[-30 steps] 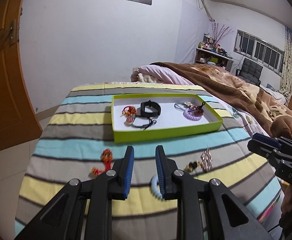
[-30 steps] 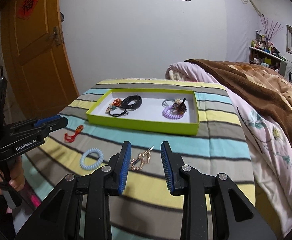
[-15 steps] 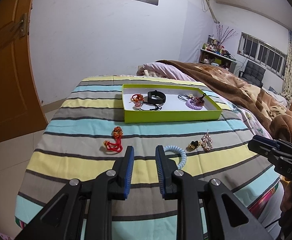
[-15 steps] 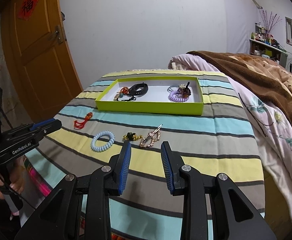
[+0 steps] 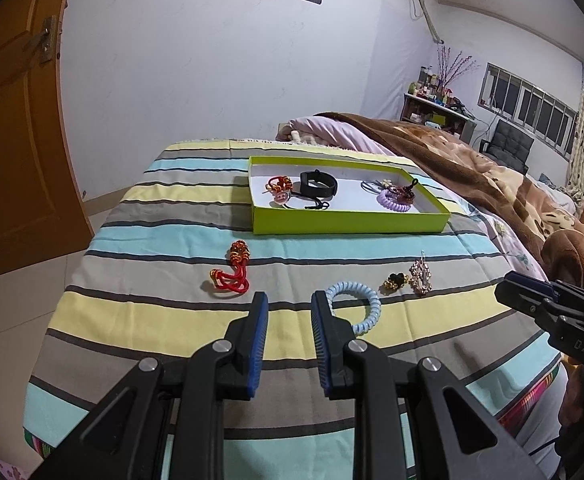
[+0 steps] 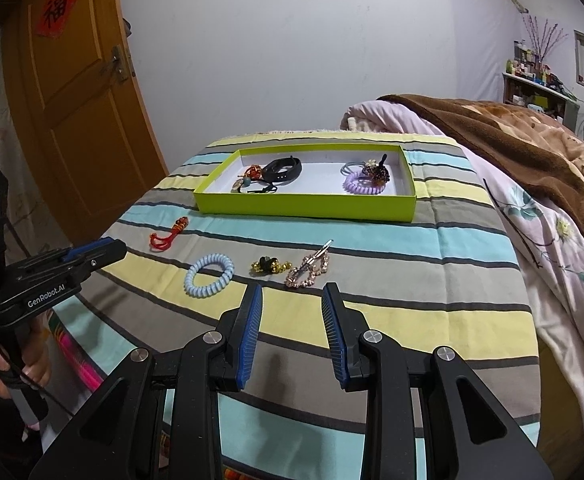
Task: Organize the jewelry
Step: 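Grasp the light blue coil hair tie with the left tool while the right tool grasps the rhinestone hairpin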
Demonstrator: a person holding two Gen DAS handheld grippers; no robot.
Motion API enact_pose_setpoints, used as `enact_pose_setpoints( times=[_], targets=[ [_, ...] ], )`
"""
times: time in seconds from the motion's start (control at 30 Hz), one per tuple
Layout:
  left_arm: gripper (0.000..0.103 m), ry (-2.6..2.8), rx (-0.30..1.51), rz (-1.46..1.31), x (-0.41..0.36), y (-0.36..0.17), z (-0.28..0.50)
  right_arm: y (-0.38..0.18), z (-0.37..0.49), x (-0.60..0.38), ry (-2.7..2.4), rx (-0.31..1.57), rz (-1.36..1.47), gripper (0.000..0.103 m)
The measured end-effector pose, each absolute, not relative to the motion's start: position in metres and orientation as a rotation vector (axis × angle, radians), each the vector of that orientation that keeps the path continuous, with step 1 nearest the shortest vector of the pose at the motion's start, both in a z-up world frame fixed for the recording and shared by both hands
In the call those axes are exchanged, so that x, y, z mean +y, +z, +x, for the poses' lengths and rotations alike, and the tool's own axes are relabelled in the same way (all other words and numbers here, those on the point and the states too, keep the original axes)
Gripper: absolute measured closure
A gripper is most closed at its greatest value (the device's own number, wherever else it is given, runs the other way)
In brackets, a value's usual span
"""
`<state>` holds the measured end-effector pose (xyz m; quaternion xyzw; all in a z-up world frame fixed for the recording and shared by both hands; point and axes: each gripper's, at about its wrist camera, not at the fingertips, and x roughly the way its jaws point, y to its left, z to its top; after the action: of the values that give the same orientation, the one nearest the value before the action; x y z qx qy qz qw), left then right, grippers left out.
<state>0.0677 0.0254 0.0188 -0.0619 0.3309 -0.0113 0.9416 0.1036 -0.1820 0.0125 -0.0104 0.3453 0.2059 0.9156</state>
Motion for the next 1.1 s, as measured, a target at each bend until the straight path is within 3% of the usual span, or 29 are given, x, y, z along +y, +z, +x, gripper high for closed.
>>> enact_pose_setpoints(
  times=[1.1],
  targets=[
    [0.080, -0.091, 0.827, -0.111, -0.004, -0.023, 0.123, -0.022, 0.166, -0.162, 0.365, 0.817, 0.026, 0.071]
  ],
)
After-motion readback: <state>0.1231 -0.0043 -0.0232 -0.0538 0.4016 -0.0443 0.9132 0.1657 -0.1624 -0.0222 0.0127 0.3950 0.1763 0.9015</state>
